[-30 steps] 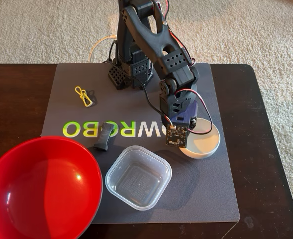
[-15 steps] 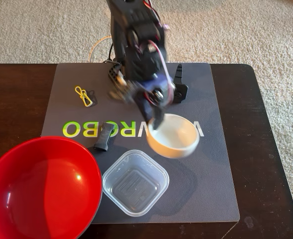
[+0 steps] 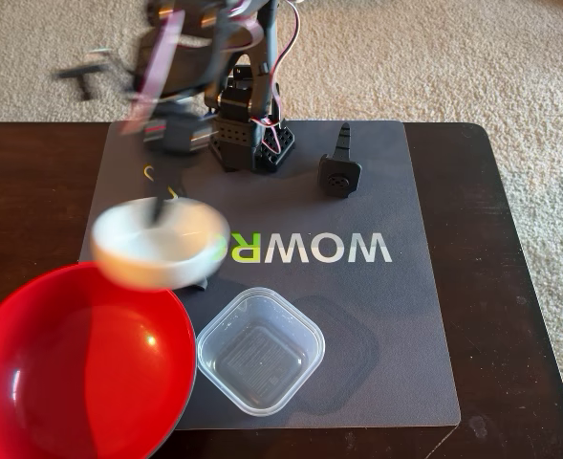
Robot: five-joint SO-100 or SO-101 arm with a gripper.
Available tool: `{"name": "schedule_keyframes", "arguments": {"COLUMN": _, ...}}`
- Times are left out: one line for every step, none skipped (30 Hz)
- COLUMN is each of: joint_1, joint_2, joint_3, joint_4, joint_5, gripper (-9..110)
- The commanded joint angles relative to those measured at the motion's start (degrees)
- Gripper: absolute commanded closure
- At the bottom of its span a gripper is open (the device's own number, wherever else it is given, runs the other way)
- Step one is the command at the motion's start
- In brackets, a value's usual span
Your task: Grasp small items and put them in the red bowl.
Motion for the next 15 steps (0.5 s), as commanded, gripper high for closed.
{"name": "schedule_keyframes", "arguments": {"joint_1": 4.5, "joint_2": -19.7, "joint_3": -20.4, "joint_4": -1.1, "joint_5": 1.0, "gripper": 101}}
{"name": "schedule_keyframes", "arguments": {"joint_1": 5.6, "joint_2": -25.8, "joint_3": -25.7, "joint_4": 0.0, "joint_5": 1.7, "gripper": 101}}
{"name": "schedule_keyframes", "arguments": {"joint_1": 6.6, "joint_2": -31.6, "joint_3": -31.0, "joint_4": 1.5, "joint_5": 2.0, "gripper": 101}}
{"name": "schedule_keyframes", "arguments": {"joint_1": 7.0, "joint_2": -37.1, "joint_3": -36.3, "joint_4": 4.0, "joint_5": 2.8, "gripper": 101}}
{"name": "schedule_keyframes", "arguments": {"joint_1": 7.1, "joint_2": -41.2, "joint_3": -39.6, "joint_4": 5.3, "joint_5": 3.4, "gripper": 101}}
{"name": "schedule_keyframes", "arguments": {"joint_1": 7.2, "joint_2": -43.9, "joint_3": -41.7, "joint_4": 6.1, "joint_5": 3.7, "gripper": 101}}
{"name": "schedule_keyframes", "arguments": {"joint_1": 6.9, "joint_2": -45.9, "joint_3": -43.2, "joint_4": 7.2, "joint_5": 4.1, "gripper": 101}}
{"name": "schedule_keyframes", "arguments": {"joint_1": 6.5, "joint_2": -46.9, "joint_3": -43.6, "joint_4": 7.9, "joint_5": 4.5, "gripper": 101}}
{"name": "schedule_keyframes", "arguments": {"joint_1": 6.2, "joint_2": -47.5, "joint_3": -43.2, "joint_4": 8.3, "joint_5": 4.7, "gripper": 101}}
{"name": "schedule_keyframes", "arguments": {"joint_1": 5.7, "joint_2": -48.8, "joint_3": -43.2, "joint_4": 9.2, "joint_5": 5.0, "gripper": 101}}
{"name": "schedule_keyframes", "arguments": {"joint_1": 5.4, "joint_2": -50.3, "joint_3": -43.2, "joint_4": 9.7, "joint_5": 5.1, "gripper": 101}}
{"name": "schedule_keyframes", "arguments": {"joint_1": 5.1, "joint_2": -51.6, "joint_3": -43.1, "joint_4": 9.8, "joint_5": 5.4, "gripper": 101}}
{"name": "schedule_keyframes", "arguments": {"joint_1": 4.7, "joint_2": -53.0, "joint_3": -43.4, "joint_4": 9.9, "joint_5": 5.4, "gripper": 101}}
{"name": "schedule_keyframes", "arguments": {"joint_1": 4.5, "joint_2": -54.1, "joint_3": -43.9, "joint_4": 10.0, "joint_5": 5.2, "gripper": 101}}
{"name": "schedule_keyframes", "arguments": {"joint_1": 4.0, "joint_2": -55.0, "joint_3": -44.0, "joint_4": 10.0, "joint_5": 5.3, "gripper": 101}}
